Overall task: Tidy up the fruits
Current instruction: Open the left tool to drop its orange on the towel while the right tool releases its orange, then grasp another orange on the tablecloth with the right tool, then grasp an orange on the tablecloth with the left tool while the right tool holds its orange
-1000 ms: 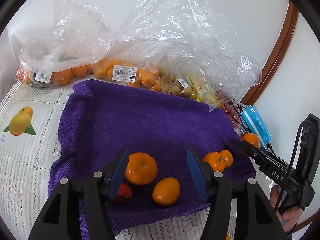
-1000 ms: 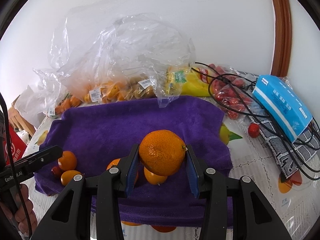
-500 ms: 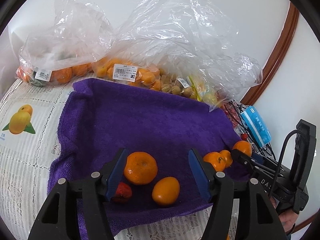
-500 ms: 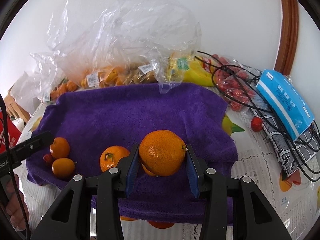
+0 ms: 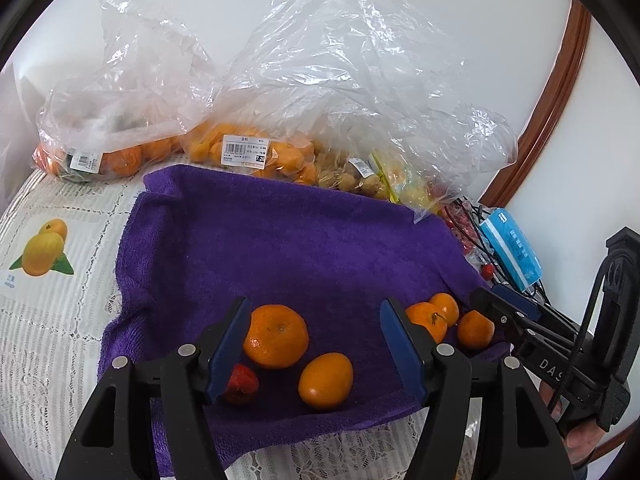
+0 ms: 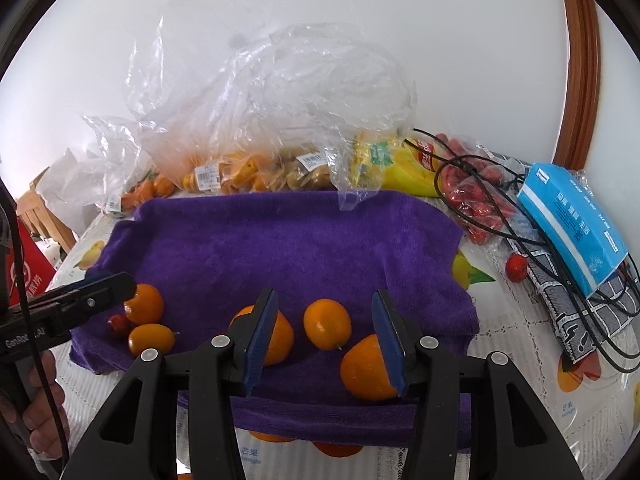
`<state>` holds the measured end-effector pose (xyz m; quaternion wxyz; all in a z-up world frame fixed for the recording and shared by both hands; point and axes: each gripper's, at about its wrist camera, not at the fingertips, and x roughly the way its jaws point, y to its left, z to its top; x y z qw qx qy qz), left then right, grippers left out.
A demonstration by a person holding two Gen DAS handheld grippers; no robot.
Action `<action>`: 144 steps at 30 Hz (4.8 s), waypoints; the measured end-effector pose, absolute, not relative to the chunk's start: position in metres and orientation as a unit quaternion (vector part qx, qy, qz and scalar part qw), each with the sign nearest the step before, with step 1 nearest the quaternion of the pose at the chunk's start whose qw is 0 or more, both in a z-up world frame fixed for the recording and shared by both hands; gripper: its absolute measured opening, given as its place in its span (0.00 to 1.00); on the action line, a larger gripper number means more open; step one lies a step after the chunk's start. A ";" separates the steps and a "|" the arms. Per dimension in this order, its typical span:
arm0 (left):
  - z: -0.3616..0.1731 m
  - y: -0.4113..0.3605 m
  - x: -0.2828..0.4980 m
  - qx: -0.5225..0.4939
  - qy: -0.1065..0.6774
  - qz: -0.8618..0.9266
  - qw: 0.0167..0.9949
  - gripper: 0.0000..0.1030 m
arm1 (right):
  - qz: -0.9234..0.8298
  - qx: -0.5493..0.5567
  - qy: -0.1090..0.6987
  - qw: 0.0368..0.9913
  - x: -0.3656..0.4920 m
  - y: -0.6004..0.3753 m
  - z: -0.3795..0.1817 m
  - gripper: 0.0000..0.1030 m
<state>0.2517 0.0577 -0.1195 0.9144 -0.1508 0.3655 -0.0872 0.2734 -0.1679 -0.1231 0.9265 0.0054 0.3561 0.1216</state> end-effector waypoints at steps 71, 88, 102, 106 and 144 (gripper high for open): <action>-0.134 0.089 0.164 -0.141 0.404 -0.087 0.900 0.64 | 0.158 -0.013 0.442 0.883 0.162 -0.111 -0.161 0.39; -0.137 0.090 0.166 -0.140 0.406 -0.086 0.899 0.64 | 0.118 -0.009 0.443 0.889 0.169 -0.129 -0.171 0.31; -0.145 0.094 0.156 -0.146 0.422 -0.091 0.890 0.64 | 0.088 -0.015 0.432 0.897 0.168 -0.144 -0.176 0.31; -0.146 0.095 0.153 -0.165 0.429 -0.108 0.882 0.64 | 0.085 -0.030 0.427 0.900 0.165 -0.142 -0.178 0.31; -0.161 0.031 0.167 -0.037 0.422 -0.068 0.903 0.32 | 0.114 0.002 0.425 0.898 0.167 -0.181 -0.176 0.31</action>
